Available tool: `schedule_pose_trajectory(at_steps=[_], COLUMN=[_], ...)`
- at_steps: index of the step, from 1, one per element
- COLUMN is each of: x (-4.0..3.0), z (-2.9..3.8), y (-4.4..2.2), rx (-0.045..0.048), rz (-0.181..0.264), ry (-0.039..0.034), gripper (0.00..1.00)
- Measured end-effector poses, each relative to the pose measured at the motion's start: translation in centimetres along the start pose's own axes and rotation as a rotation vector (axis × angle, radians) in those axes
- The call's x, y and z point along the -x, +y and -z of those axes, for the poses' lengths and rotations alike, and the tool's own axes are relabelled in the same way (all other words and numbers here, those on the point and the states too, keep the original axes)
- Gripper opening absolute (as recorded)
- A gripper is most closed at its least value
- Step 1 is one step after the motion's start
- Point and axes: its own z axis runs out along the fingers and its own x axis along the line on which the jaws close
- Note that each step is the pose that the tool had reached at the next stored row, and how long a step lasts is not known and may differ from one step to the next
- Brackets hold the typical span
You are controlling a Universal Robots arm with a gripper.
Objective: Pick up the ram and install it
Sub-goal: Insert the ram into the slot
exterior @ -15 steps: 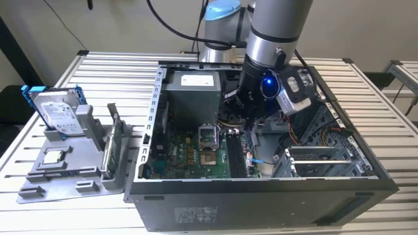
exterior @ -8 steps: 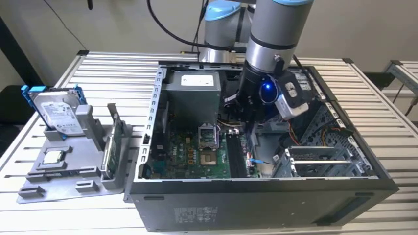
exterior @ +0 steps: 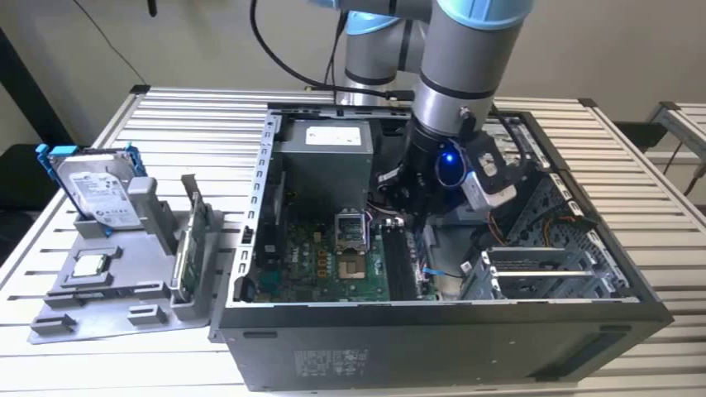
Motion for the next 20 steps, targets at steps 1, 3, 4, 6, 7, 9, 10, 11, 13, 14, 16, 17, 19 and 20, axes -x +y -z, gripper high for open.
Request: schedule_pose_trajectory(at_steps=[1,3,4,6,7,9,10,11,13,14,16,17,19,20], x=[0.0,0.0,0.0,0.0,0.0,0.02,0.05,0.08,0.16,0.17,0.2,0.21,0.22,0.22], z=[-0.18,-0.47,-0.61,-0.86,-0.91,-1.0,-1.13,-1.26,-1.45,-1.51,-1.69,-1.79,-1.89,-1.93], y=[-0.01,-0.04,-0.04,-0.05,-0.05,-0.11,-0.12,-0.14,-0.26,-0.38,-0.59,-0.67,-0.95,-1.09], rx=[0.0001,0.0001,0.0,0.0001,0.0001,0.0,0.0002,0.0002,-0.0002,-0.0001,0.0002,0.0003,0.0005,0.0006], rz=[0.0,0.0,0.0,0.0,0.0,0.0,0.0,0.0,0.0,0.0,0.0,0.0,0.0,0.0], ry=[0.0,0.0,0.0,0.0,0.0,0.0003,0.0003,0.0003,0.0008,0.0009,0.001,0.0009,0.0009,0.0009], gripper=[0.15,0.15,0.15,0.15,0.15,0.15,0.15,0.15,0.15,0.15,0.15,0.15,0.15,0.15])
